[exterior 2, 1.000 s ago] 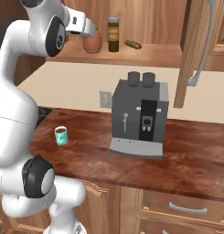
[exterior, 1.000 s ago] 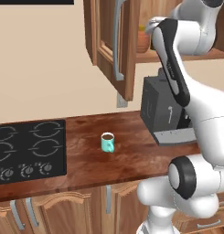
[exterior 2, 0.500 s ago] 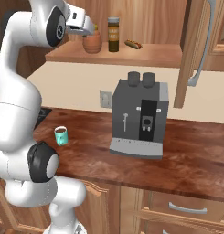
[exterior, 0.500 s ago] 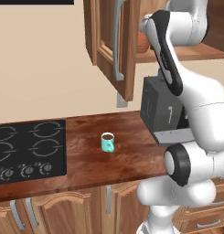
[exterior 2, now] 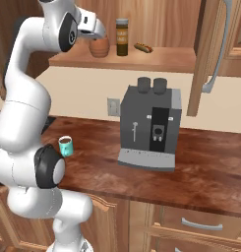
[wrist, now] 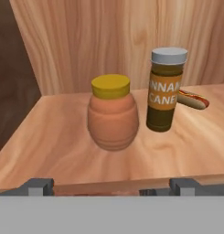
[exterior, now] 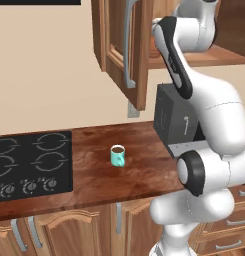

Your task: Pick the cinnamon and honey bottle from the cabinet and place them next to the mug.

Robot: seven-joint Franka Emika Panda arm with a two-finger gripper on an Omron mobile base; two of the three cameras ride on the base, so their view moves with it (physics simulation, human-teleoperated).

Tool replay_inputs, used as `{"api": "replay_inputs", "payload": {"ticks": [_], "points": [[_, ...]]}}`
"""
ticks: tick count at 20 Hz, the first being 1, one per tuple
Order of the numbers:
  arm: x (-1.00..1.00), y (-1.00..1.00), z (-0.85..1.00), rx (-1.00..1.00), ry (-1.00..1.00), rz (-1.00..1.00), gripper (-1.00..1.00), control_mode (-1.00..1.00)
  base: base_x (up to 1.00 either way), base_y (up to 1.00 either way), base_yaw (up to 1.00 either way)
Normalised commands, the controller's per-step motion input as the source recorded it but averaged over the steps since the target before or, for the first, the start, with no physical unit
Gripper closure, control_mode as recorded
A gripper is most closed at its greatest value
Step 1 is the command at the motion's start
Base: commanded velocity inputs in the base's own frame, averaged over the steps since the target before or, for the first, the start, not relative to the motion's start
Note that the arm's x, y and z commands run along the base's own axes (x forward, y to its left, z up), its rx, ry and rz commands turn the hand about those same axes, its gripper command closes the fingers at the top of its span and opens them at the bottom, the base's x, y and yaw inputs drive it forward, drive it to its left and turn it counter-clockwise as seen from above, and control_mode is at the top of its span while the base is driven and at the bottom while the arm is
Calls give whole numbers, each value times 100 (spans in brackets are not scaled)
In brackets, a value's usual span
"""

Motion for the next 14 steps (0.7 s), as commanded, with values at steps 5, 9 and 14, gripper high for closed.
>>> {"api": "replay_inputs", "payload": {"ticks": [5, 9, 14], "points": [[47, 0, 0, 0, -8, 0, -100, -100, 0, 0, 0], [24, 0, 20, 1, 1, 0, -100, -100, 0, 0, 0], [16, 0, 31, 0, 1, 0, -100, -100, 0, 0, 0]]}}
